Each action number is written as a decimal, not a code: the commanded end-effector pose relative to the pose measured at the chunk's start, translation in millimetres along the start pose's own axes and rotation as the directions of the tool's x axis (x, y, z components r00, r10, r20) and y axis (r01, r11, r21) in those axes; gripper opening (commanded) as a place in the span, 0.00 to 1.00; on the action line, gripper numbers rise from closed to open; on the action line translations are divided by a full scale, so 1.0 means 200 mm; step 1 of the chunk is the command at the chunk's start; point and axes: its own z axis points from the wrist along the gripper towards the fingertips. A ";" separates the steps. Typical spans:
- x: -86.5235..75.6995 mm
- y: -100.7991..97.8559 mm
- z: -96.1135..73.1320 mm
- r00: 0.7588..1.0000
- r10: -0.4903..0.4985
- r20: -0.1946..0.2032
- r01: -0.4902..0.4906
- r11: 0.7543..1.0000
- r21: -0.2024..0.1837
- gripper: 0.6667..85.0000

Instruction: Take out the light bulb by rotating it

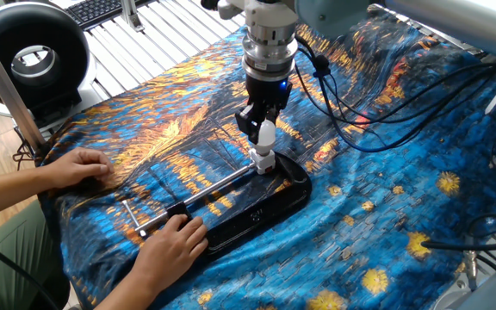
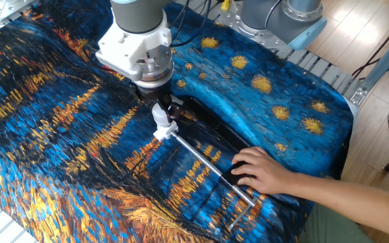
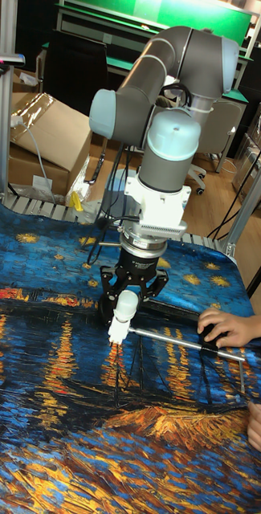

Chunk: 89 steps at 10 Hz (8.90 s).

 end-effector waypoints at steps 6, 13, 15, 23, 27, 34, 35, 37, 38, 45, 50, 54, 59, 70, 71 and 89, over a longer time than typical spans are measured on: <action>-0.06 0.02 -0.02 0.985 -0.165 0.050 0.164 0.986 0.021 0.19; -0.13 -0.01 -0.01 0.865 -0.493 0.092 0.488 0.870 0.071 0.17; -0.10 -0.06 0.00 0.805 -0.591 0.056 0.585 0.806 0.095 0.17; -0.18 0.03 -0.02 0.618 -0.785 0.032 0.769 0.613 0.183 0.13; -0.19 0.02 -0.02 0.599 -0.800 0.047 0.783 0.597 0.176 0.14; -0.26 0.03 -0.02 0.476 -0.877 0.064 0.853 0.478 0.208 0.14; -0.28 0.02 -0.02 0.438 -0.897 0.053 0.870 0.438 0.227 0.14; -0.30 0.02 -0.02 0.382 -0.923 0.043 0.892 0.380 0.242 0.17; -0.30 -0.01 -0.02 0.351 -0.936 0.006 0.906 0.341 0.249 0.29; -0.30 -0.01 -0.03 0.311 -0.948 -0.060 0.922 0.286 0.261 0.77; -0.30 0.00 -0.03 0.293 -0.955 -0.049 0.930 0.273 0.246 0.89; -0.29 -0.01 -0.03 0.292 -0.955 -0.054 0.933 0.272 0.235 0.94; -0.27 -0.03 -0.04 0.284 -0.958 -0.033 0.940 0.271 0.207 1.00; -0.02 0.06 -0.09 0.969 -0.237 0.065 0.240 0.970 -0.041 0.86; -0.02 0.07 -0.09 0.982 -0.176 0.065 0.180 0.982 -0.051 0.84; -0.03 0.05 -0.03 0.998 -0.048 0.040 0.050 0.998 -0.040 0.60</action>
